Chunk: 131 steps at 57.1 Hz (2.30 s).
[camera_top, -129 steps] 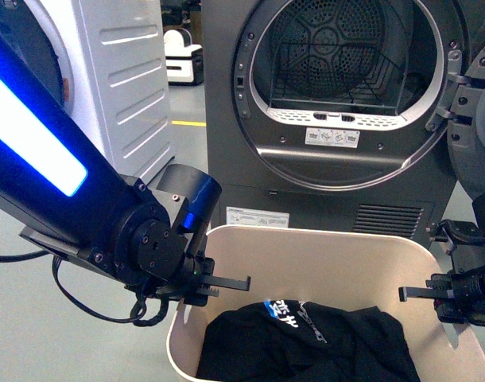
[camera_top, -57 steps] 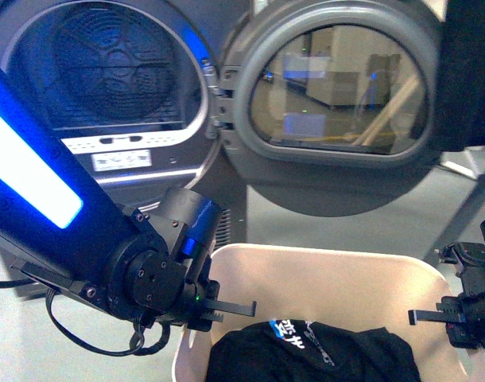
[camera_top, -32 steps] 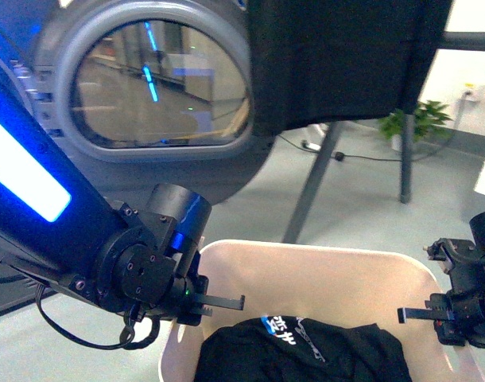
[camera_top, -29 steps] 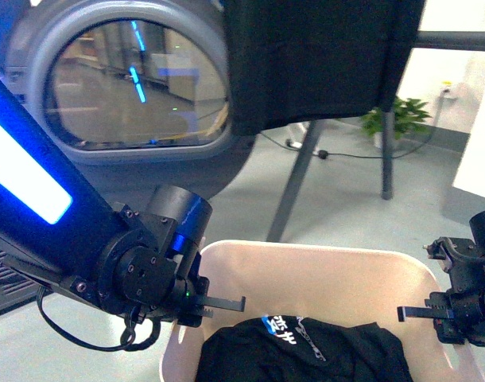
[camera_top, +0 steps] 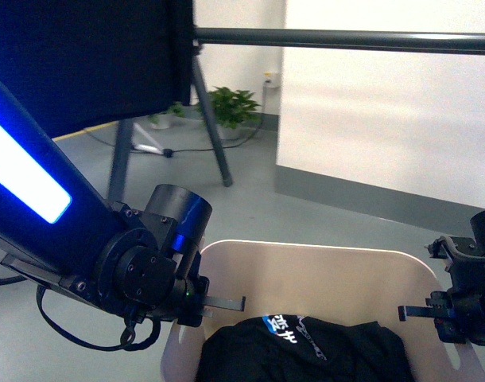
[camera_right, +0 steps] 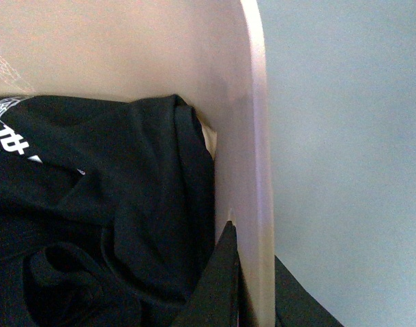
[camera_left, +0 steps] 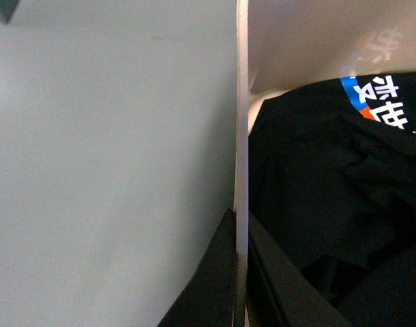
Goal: Move hamper under clothes hanger
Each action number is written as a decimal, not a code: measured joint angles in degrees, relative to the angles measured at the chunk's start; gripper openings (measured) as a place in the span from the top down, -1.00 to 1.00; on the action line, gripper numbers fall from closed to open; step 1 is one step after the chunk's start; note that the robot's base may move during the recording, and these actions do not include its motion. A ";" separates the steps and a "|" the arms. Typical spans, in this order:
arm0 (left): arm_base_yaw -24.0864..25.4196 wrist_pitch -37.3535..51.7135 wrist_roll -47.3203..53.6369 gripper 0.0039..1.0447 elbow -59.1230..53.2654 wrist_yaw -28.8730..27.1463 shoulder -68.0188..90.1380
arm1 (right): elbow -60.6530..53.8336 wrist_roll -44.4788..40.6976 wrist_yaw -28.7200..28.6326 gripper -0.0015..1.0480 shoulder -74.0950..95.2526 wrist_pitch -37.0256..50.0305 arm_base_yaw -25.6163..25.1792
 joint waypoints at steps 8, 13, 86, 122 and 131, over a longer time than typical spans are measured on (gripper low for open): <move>0.02 0.00 0.00 0.93 0.00 0.02 0.00 | -0.04 0.00 -0.02 0.95 0.00 0.00 0.00; 0.00 0.00 0.02 0.93 0.00 -0.02 0.00 | -0.07 0.00 -0.04 0.95 0.00 -0.02 0.00; 0.46 -0.02 0.02 0.93 -0.13 -0.35 -0.07 | -0.20 0.00 -0.48 0.95 0.00 -0.02 0.70; 0.57 -0.02 0.04 0.93 -0.04 -0.74 -0.07 | -0.20 0.02 -0.85 0.95 0.00 -0.02 0.79; 0.22 -0.02 0.07 0.93 -0.07 -0.04 -0.07 | -0.20 0.00 -0.11 0.95 0.00 -0.02 0.37</move>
